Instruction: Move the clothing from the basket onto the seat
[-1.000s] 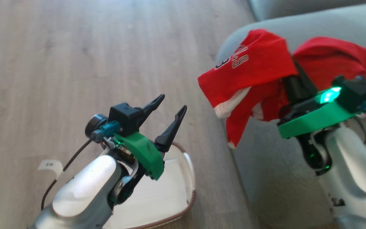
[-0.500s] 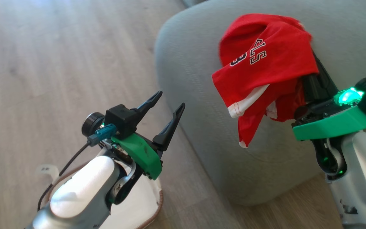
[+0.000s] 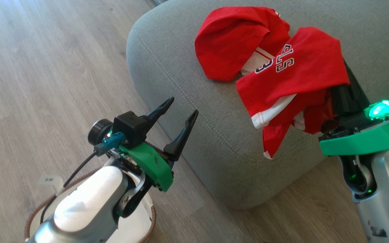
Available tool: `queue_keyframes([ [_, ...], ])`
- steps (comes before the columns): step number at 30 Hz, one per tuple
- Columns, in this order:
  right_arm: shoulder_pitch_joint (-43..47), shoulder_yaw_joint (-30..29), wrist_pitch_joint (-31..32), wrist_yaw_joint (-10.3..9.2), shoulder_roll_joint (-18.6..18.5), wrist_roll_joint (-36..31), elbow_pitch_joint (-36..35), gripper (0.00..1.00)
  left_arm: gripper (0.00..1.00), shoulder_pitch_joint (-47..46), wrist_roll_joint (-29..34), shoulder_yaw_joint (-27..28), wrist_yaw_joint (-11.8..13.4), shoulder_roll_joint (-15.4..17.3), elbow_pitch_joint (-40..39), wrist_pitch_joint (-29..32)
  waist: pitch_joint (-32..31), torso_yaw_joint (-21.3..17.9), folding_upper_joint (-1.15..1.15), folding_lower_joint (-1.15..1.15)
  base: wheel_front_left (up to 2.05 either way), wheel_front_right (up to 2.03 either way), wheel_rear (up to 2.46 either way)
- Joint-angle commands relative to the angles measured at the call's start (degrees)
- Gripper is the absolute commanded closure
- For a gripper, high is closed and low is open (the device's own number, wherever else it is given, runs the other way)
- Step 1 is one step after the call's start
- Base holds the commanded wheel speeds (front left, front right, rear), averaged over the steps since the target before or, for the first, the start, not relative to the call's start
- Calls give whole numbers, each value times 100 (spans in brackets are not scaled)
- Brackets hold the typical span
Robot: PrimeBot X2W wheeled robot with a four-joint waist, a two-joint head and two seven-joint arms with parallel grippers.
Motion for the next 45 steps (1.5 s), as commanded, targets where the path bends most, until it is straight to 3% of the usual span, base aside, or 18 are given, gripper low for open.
queue_keyframes([
  [1,-63,23,-52,-1,-28,-49,-250,100,0,-327,43,193,16,129,-149,-21,27,3,0,0,0,0,0],
  [10,-321,10,-52,-1,-146,-22,-111,100,0,-425,72,166,9,166,-218,12,211,123,0,0,0,0,0],
  [20,-1693,-74,3,-1,-651,167,560,100,0,-725,184,129,-1,279,-452,221,809,425,0,0,0,0,0],
  [34,-3800,-562,-20,-1,-1300,542,2755,100,0,-1443,402,68,-92,370,-792,662,2222,1136,0,0,0,0,0],
  [45,-4519,-265,394,-1,-1477,233,4654,100,0,-1761,472,85,-178,320,-689,538,2729,1758,0,0,0,0,0],
])
